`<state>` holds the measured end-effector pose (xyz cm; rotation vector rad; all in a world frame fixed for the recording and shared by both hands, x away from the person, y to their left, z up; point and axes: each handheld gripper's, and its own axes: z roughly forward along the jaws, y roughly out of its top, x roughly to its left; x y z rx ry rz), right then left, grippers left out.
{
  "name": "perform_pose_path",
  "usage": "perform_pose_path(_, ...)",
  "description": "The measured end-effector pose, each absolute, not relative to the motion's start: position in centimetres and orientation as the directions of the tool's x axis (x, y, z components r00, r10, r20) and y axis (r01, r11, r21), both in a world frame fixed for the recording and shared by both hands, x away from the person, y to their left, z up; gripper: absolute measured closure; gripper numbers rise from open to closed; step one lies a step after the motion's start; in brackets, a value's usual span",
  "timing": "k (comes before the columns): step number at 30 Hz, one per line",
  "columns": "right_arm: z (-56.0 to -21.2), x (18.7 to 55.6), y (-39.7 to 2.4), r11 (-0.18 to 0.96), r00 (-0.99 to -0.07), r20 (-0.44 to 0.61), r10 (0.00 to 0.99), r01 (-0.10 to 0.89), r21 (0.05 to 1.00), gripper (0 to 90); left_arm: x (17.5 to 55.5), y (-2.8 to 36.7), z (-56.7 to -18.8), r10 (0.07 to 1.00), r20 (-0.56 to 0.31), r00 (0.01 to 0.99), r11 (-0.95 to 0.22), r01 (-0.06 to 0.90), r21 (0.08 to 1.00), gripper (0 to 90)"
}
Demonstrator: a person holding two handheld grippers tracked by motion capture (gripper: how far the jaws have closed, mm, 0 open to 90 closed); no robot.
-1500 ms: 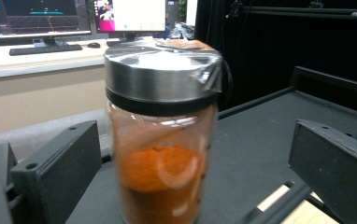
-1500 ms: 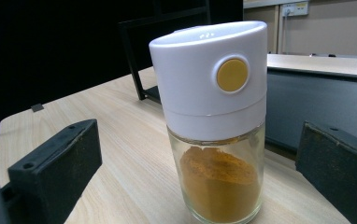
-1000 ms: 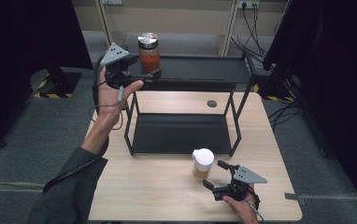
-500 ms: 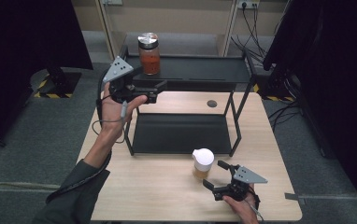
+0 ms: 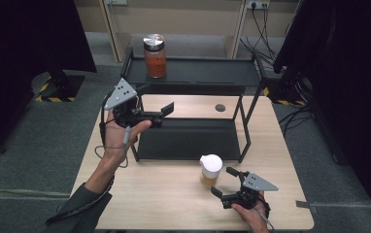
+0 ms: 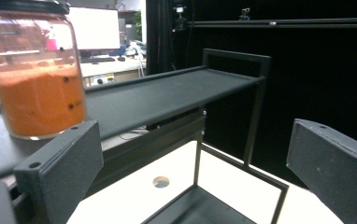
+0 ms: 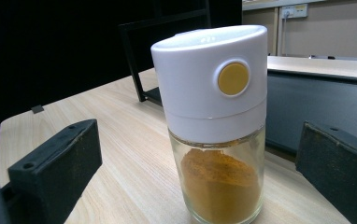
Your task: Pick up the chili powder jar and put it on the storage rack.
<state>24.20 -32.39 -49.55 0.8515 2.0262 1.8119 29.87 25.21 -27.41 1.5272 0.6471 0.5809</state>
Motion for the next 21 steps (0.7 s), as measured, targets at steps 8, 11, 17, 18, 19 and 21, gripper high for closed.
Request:
perform_pose_path(8, -49.6, 24.2, -32.4, 0.034, -0.782, 0.165, 0.601, 0.231, 0.972, 0.7, 28.6, 25.4, -29.7, 0.687, -0.003, 0.727, -0.046, 0.048, 0.998, 2.7)
perform_pose_path(11, -49.6, 24.2, -32.4, 0.034, -0.782, 0.164, 0.602, 0.23, 0.973, 0.7, 28.3, 25.4, -30.4, 0.677, -0.005, 0.736, -0.044, 0.047, 0.998, 2.7)
perform_pose_path(17, -49.5, 24.2, -32.4, 0.034, -0.783, 0.165, 0.6, 0.231, 0.972, 0.7, 27.7, 25.4, -31.8, 0.658, -0.01, 0.753, -0.041, 0.048, 0.998, 2.7)
perform_pose_path(18, -49.5, 24.2, -32.4, 0.033, -0.782, 0.165, 0.601, 0.231, 0.972, 0.7, 27.4, 25.4, -32.3, 0.654, -0.011, 0.756, -0.042, 0.05, 0.998, 2.7)
perform_pose_path(19, -49.5, 24.2, -32.4, 0.033, -0.782, 0.165, 0.601, 0.231, 0.972, 0.7, 27.3, 25.4, -32.5, 0.652, -0.014, 0.758, -0.043, 0.055, 0.998, 2.7)
perform_pose_path(21, -49.6, 24.2, -32.4, 0.034, -0.783, 0.162, 0.601, 0.228, 0.973, 0.7, 27.1, 25.4, -32.9, 0.651, -0.013, 0.759, -0.05, 0.06, 0.997, 2.8)
